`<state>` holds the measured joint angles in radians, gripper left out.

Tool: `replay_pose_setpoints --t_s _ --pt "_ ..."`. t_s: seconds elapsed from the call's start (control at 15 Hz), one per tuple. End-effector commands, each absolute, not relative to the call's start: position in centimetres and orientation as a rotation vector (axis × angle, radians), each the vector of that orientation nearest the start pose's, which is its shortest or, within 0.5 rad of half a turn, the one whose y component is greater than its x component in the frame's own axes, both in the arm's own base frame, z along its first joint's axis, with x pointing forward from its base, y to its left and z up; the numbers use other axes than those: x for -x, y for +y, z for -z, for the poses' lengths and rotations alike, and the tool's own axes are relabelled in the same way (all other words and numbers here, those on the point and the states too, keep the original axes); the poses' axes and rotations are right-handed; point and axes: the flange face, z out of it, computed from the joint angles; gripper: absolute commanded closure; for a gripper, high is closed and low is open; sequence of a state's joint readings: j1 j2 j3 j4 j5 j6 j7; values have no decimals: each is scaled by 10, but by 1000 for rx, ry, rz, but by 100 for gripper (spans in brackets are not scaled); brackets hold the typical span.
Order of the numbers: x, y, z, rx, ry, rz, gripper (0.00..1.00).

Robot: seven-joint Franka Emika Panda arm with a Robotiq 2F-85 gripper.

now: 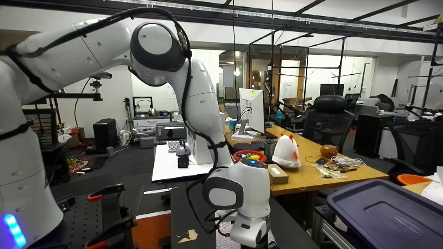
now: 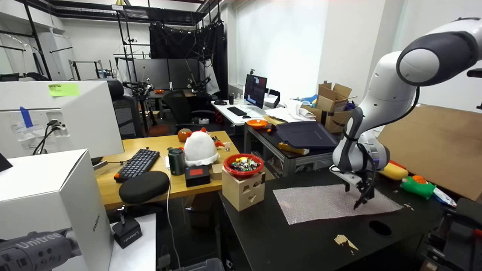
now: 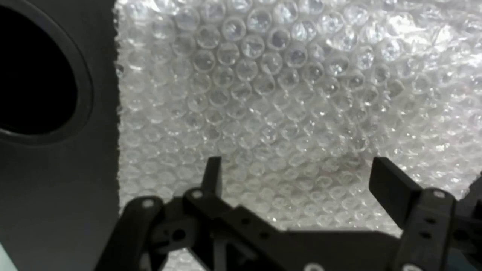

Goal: Unfold the pink plastic

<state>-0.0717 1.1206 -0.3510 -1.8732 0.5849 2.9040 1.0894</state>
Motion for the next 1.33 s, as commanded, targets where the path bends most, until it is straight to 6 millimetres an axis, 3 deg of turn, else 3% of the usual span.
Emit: replay_pose_setpoints --t_s 0.0,0.27,0.87,1.27 --pt "-486 -280 30 1877 2677 160 0" --pt "-487 -275 23 1782 2695 112 0" --pt "-469 -302 60 1569 2762 8 0" --pt "-475 -306 58 1718 2705 50 0"
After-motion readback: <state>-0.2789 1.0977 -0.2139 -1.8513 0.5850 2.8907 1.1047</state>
